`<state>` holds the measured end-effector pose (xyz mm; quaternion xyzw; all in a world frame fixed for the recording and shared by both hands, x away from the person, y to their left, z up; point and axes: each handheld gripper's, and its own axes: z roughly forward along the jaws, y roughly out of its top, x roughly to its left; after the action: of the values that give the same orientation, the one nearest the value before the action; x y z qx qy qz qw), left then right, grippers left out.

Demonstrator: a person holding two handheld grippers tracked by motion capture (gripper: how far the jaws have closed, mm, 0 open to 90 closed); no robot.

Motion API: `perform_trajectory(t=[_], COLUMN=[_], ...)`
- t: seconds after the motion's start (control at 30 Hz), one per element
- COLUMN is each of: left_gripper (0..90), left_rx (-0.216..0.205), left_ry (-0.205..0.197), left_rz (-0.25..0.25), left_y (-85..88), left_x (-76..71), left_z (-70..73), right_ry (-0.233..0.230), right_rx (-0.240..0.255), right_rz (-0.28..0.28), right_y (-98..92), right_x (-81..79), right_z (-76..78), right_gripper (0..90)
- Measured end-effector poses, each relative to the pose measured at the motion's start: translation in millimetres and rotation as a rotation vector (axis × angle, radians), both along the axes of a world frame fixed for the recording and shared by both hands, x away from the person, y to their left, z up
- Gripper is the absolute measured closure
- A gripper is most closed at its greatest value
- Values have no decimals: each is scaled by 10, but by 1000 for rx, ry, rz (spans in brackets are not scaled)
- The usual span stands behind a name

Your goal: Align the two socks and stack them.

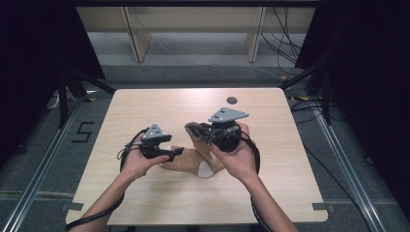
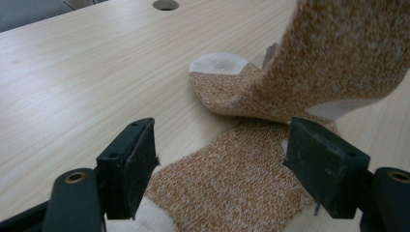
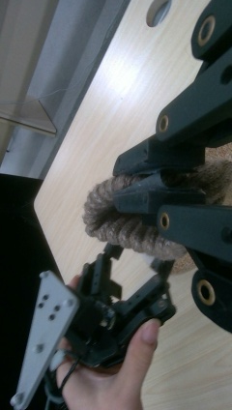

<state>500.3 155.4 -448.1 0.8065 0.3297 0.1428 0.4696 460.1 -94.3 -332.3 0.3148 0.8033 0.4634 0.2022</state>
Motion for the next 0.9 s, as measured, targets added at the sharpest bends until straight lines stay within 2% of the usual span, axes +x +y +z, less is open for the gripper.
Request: perform_trajectory(t=[0.03,0.1,0.13,0.37,0.4,0.43,0.63,0.67,0.7,0.77,0.8,0.83,0.9], left_gripper=[255,251,248,219,216,211,190,186,180,170,169,165,167], left_rx=[-11,-6,1,-51,-51,-46,-70,-85,-97,-116,-115,-117,-78], left_ry=[-5,-10,-10,-41,-41,-44,-39,-34,-39,-50,-59,-73,-109], left_rz=[-11,-17,-14,-52,-52,-52,-78,-88,-85,-89,-91,-100,-123], left_y=[-23,-61,-74,-106,-106,-116,-172,-177,-177,-167,-164,-168,-181], left_x=[15,29,30,94,94,101,112,113,110,110,109,114,109], left_z=[-1,22,38,140,140,169,171,174,181,202,214,216,233], right_ry=[7,2,-13,-36,-57,-44,-57,-34,-53,-56,-71,-48,-74], right_rx=[4,17,14,25,16,24,35,48,42,41,35,49,43], right_rz=[-1,-8,-1,6,15,15,34,22,38,44,46,43,63], right_y=[5,14,20,62,63,80,123,135,137,144,143,158,162], right_x=[1,5,13,15,26,15,9,-13,-8,-30,-36,-71,-76], right_z=[24,72,105,309,326,350,391,398,407,433,447,466,491], right_gripper=[825,825,825,825,825,825,825,825,825,825,825,825,825])
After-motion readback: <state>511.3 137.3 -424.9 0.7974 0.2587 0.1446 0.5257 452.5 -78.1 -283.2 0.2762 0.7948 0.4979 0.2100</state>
